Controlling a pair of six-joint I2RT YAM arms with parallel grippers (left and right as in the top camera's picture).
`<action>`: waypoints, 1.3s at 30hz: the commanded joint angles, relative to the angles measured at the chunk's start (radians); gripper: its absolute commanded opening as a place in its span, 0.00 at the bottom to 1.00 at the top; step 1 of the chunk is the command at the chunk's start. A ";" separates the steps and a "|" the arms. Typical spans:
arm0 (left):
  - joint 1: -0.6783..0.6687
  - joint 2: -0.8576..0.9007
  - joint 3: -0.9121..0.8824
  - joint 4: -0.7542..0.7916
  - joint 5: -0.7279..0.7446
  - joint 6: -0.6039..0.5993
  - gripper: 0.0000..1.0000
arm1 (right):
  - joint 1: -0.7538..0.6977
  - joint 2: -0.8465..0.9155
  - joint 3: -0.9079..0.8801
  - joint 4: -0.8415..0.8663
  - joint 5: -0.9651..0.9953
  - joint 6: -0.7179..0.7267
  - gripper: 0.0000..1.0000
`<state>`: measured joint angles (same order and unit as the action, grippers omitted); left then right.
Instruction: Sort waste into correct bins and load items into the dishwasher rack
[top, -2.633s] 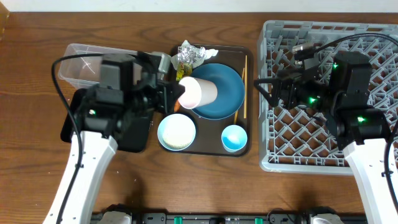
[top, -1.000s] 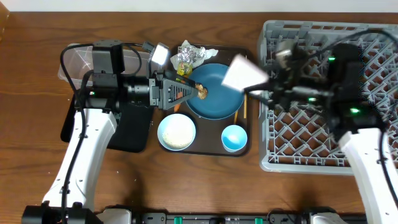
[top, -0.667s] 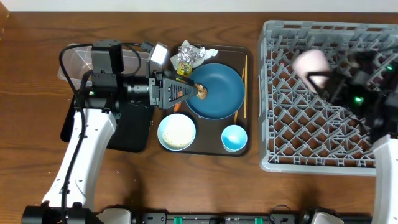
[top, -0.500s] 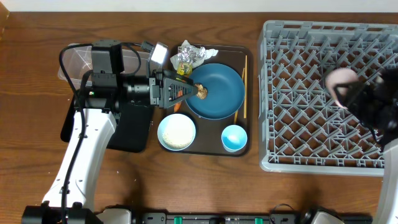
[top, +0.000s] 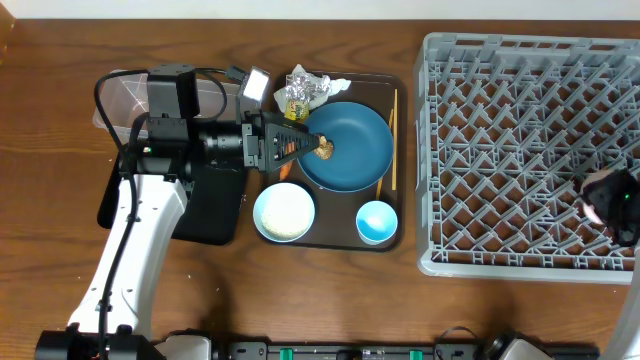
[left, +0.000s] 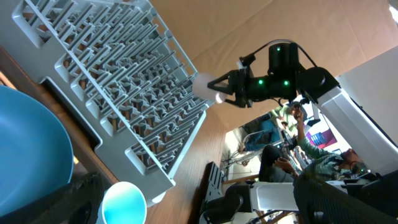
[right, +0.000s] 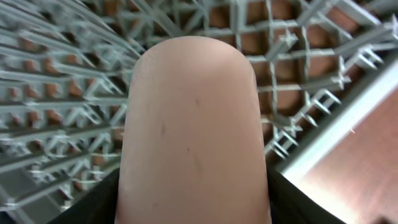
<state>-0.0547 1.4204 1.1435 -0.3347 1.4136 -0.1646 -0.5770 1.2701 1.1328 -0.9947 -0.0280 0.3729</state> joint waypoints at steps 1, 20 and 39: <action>0.004 0.001 0.022 0.000 -0.002 -0.005 0.98 | -0.006 0.020 0.013 -0.023 0.021 -0.023 0.51; 0.004 0.001 0.022 -0.001 -0.002 -0.006 0.98 | -0.005 0.137 0.013 -0.039 -0.139 -0.030 0.69; -0.093 -0.012 0.022 -0.146 -0.360 0.100 0.98 | 0.052 0.006 0.193 0.038 -0.666 -0.127 0.99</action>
<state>-0.0837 1.4204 1.1469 -0.4213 1.2911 -0.1463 -0.5575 1.2900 1.3102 -0.9741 -0.5060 0.2832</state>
